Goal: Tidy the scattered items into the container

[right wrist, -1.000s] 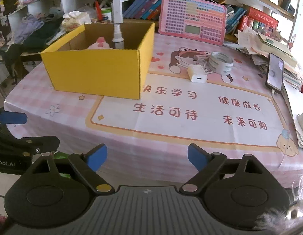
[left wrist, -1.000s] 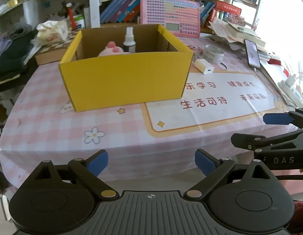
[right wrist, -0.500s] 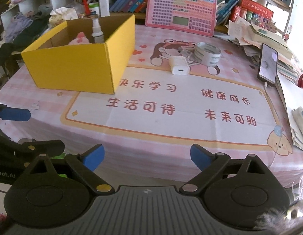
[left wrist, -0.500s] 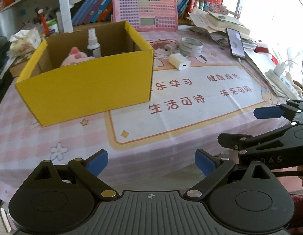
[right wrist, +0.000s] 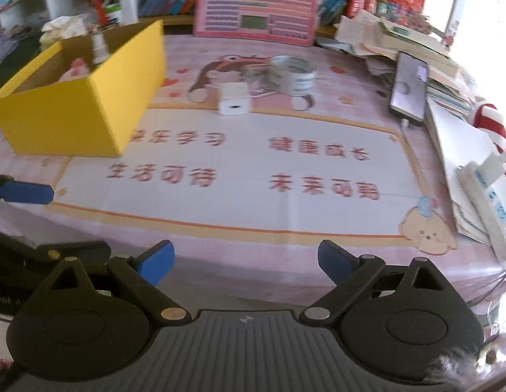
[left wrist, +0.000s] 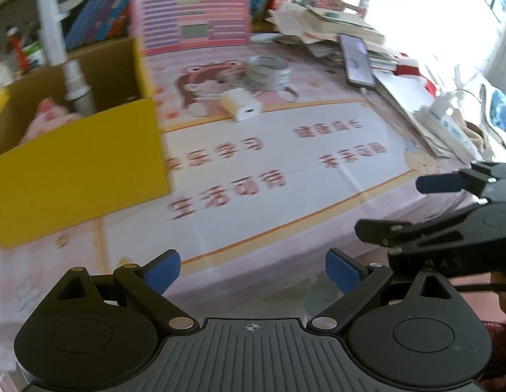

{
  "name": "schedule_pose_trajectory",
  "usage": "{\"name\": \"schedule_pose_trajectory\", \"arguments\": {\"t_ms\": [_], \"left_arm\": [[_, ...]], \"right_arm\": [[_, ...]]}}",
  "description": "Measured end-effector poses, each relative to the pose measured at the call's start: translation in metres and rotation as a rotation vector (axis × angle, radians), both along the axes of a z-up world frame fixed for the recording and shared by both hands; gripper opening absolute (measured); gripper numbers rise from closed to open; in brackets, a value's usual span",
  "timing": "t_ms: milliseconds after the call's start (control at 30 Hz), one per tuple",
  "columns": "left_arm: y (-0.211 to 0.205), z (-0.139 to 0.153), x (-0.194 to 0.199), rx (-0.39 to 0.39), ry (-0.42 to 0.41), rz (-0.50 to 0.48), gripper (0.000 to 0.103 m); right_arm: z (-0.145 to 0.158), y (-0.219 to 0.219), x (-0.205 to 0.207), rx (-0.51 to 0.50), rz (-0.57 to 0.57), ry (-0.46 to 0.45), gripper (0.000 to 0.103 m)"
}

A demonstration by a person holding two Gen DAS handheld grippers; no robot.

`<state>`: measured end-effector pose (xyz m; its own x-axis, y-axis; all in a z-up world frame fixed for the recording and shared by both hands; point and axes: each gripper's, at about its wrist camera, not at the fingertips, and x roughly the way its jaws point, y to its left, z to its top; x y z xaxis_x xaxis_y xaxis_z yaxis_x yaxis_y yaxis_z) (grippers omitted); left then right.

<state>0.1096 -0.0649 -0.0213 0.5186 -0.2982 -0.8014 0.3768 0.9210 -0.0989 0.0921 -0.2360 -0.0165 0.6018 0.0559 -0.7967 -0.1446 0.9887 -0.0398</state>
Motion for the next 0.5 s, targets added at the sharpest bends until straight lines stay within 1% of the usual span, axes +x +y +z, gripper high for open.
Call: {"name": "schedule_pose_trajectory", "arguments": {"t_ms": [133,233,333,500], "left_arm": [[-0.024,-0.003,0.013,-0.01,-0.014,-0.049,0.097],[-0.039,-0.003,0.027,-0.008,-0.03,-0.059,0.097],[-0.052,-0.002,0.042,0.003,-0.051,-0.047,0.097],[-0.067,0.003,0.065,0.031,-0.095,0.001,0.097]], "right_arm": [[0.0,-0.024,0.012,0.002,-0.046,-0.006,0.095],[0.001,-0.04,0.024,0.005,-0.068,-0.025,0.095],[0.003,-0.055,0.037,0.02,-0.088,-0.055,0.095],[0.005,-0.079,0.06,0.068,-0.127,-0.111,0.095]]}}
